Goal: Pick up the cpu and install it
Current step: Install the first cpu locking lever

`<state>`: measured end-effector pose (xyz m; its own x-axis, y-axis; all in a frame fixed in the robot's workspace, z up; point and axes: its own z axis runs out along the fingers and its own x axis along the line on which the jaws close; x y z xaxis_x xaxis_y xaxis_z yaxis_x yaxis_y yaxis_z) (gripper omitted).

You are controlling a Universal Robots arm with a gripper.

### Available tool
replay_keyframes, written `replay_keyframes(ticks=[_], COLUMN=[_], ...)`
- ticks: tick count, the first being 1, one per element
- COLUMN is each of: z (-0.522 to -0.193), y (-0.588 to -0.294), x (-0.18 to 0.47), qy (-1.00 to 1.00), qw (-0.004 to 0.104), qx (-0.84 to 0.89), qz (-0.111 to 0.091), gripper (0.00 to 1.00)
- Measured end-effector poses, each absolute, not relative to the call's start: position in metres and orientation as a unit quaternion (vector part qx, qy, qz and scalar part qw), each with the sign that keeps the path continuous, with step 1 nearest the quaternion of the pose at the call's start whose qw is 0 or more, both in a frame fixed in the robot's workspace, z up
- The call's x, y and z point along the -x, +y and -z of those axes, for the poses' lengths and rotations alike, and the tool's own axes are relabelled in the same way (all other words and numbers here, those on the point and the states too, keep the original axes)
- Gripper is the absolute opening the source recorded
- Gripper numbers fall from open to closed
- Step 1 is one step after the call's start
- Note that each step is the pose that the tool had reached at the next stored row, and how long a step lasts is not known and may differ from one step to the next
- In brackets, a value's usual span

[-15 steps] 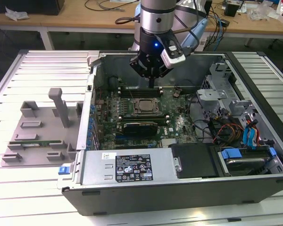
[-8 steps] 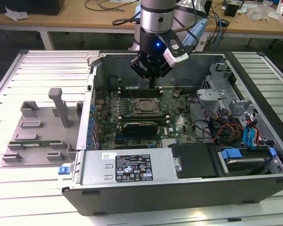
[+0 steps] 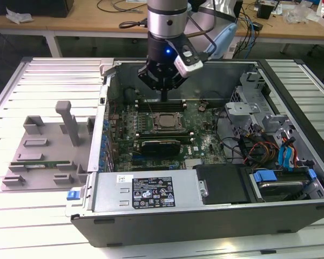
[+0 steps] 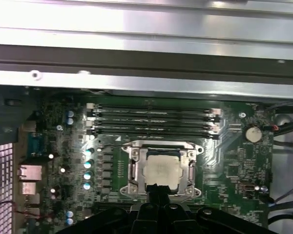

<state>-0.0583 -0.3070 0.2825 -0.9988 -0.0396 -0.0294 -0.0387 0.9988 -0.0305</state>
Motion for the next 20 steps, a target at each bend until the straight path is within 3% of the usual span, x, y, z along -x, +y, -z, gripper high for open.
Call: replay_keyframes(ticks=[20], z=[-0.263], y=[-0.281], x=[0.114], qy=[1.000], qw=[0.015], qx=[0.020], qz=[0.015], gripper=[0.11])
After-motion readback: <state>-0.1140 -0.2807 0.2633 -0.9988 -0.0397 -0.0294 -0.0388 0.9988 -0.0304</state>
